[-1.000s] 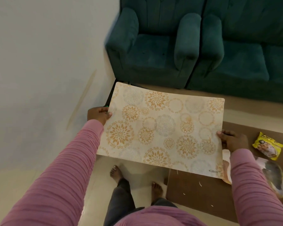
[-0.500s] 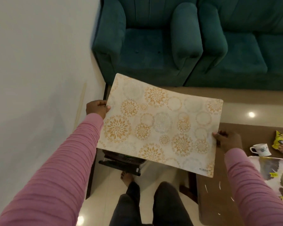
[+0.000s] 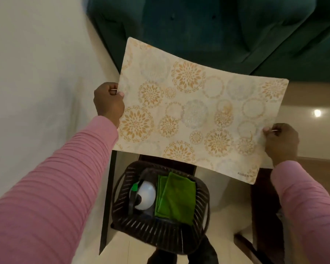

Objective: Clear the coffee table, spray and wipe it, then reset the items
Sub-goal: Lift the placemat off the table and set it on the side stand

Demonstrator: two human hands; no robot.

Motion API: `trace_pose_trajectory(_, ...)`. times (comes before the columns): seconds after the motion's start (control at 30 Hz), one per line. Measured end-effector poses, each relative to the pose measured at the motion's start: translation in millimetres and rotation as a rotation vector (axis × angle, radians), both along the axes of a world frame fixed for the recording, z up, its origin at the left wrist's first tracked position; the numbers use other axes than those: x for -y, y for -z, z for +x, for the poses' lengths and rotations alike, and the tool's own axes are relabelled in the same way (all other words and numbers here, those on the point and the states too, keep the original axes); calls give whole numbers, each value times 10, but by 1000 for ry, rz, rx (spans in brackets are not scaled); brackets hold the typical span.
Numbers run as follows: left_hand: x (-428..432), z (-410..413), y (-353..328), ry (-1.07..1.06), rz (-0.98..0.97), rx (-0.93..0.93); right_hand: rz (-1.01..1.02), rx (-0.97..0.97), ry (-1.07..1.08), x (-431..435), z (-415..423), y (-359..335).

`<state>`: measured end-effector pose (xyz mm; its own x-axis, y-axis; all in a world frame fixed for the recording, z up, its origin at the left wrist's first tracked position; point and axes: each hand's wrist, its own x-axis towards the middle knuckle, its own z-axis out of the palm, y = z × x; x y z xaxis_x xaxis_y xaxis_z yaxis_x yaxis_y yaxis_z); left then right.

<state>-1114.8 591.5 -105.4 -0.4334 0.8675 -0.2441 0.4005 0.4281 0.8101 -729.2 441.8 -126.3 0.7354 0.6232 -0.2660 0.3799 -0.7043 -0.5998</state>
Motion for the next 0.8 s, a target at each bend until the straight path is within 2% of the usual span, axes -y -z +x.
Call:
trace_pose_trajectory(0.17, -219, -78, 846, -77, -68, -38, -98, -22, -14, -208, -95, 753)
trace_pose_trajectory(0.3, -264, -26, 1211, -138, -101, -44, -186, -37, 22, -217, -238, 1105)
trace_pose_trajectory(0.53, -41, 126, 1491, -225, -140, -133, -292, -75, 79, -114, -328, 1325)
trace_pose_trajectory(0.8, 170, -124, 1591, -154, -216, -132, -323, -87, 41, -59, -321, 1331)
